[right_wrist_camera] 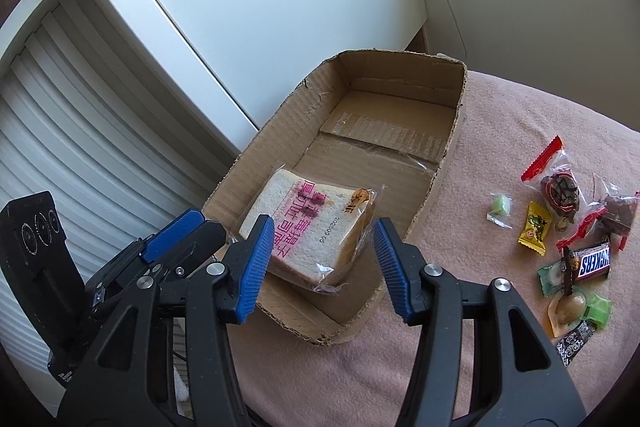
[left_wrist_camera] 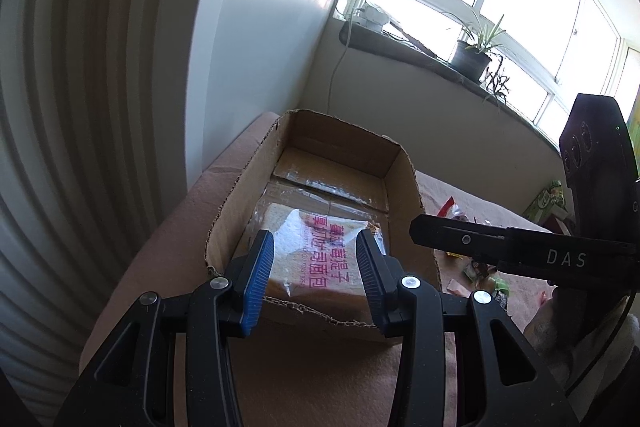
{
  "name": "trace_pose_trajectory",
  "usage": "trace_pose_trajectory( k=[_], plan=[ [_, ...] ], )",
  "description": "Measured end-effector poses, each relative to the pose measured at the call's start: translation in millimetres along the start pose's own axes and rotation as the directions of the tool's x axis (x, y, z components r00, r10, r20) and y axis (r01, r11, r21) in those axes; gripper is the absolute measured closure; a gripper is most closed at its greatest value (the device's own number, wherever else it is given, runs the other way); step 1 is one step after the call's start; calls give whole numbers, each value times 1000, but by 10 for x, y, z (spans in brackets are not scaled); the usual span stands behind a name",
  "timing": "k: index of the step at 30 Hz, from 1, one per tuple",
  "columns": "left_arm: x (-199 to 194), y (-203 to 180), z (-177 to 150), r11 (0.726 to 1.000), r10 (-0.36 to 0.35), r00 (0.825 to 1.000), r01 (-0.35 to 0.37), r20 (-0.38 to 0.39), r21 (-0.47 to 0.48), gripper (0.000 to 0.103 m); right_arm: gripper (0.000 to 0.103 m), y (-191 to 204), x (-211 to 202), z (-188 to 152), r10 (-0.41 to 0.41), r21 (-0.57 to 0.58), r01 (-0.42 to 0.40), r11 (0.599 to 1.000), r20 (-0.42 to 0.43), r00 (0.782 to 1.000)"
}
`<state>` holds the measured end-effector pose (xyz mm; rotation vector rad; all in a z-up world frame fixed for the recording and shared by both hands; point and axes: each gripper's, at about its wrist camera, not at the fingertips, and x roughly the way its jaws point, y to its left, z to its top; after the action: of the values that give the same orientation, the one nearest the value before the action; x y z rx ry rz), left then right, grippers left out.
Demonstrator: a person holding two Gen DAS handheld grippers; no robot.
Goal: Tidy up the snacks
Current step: 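Carry the bread loaf with the right tool into the cardboard box and release, then grasp the blue-white chocolate bar with the left tool while the right tool grasps the round chocolate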
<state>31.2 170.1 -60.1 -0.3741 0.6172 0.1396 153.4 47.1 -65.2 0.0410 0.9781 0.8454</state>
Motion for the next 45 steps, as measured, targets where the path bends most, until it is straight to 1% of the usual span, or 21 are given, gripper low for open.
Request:
trace_pose_trajectory(
  k=[4, 5, 6, 8, 9, 11, 16, 20, 23, 27, 30, 32, 34, 36, 38, 40, 42, 45],
  plan=[
    [-36, -89, -16, 1000, 11, 1000, -11, 5, 18, 61, 48, -64, -78, -26, -31, -7, 31, 999, 8, 999],
    [-43, -118, -20, 1000, 15, 1000, -15, 7, 25, 61, 47, -84, -106, -36, -45, -13, 45, 999, 13, 999],
    [-54, -154, -30, 999, 19, 1000, -19, 8, 34, 61, 39, -102, -138, -47, -61, -19, 61, 998, 20, 998],
    [-72, -228, -43, 998, 22, 1000, -23, 10, 53, 61, 32, -136, -224, -78, -94, -31, 95, 995, 49, 994],
    [-80, -263, -52, 998, 22, 1000, -23, 11, 62, 60, 31, -159, -272, -93, -111, -34, 114, 993, 64, 992],
    [-91, -335, -71, 997, 16, 1000, -16, 11, 75, 54, 31, -224, -383, -127, -142, -35, 146, 989, 84, 986],
    [-97, -543, -139, 995, -12, 1000, 12, -3, 102, 54, 31, -493, -689, -234, -204, 2, 205, 979, 134, 970],
    [-83, -714, -207, 991, -44, 999, 46, -22, 124, 54, 31, -799, -1007, -342, -260, 61, 253, 965, 181, 948],
    [-67, -854, -272, 987, -73, 996, 79, -43, 138, 54, 30, -1022, -1252, -454, -318, 91, 305, 948, 204, 926],
    [-10, -1070, -368, 979, -124, 988, 137, -88, 154, 54, 17, -1316, -1502, -630, -399, 116, 383, 916, 195, 896],
    [36, -1251, -470, 970, -173, 977, 191, -128, 151, 54, 17, -1540, -1666, -792, -451, 145, 430, 891, 176, 875],
    [80, -1386, -550, 961, -205, 965, 230, -162, 152, 54, 17, -1686, -1763, -908, -487, 163, 464, 871, 161, 858],
    [109, -1530, -658, 951, -236, 951, 268, -199, 156, 54, 17, -1825, -1830, -1032, -508, 180, 483, 857, 142, 849],
    [163, -1662, -762, 940, -269, 931, 310, -246, 144, 54, 17, -1954, -1884, -1159, -517, 197, 490, 849, 122, 847],
    [236, -1765, -874, 928, -304, 904, 352, -301, 119, 54, 17, -2065, -1906, -1286, -522, 210, 494, 844, 104, 847],
    [305, -1846, -974, 922, -324, 882, 375, -342, 97, 54, 17, -2157, -1911, -1384, -522, 221, 494, 841, 88, 848],
    [349, -1931, -1050, 920, -322, 874, 379, -363, 97, 54, 17, -2222, -1911, -1452, -512, 233, 484, 844, 77, 855],
    [419, -2027, -1117, 922, -311, 870, 374, -383, 101, 54, 17, -2313, -1871, -1487, -493, 240, 464, 853, 72, 867]
  ],
)
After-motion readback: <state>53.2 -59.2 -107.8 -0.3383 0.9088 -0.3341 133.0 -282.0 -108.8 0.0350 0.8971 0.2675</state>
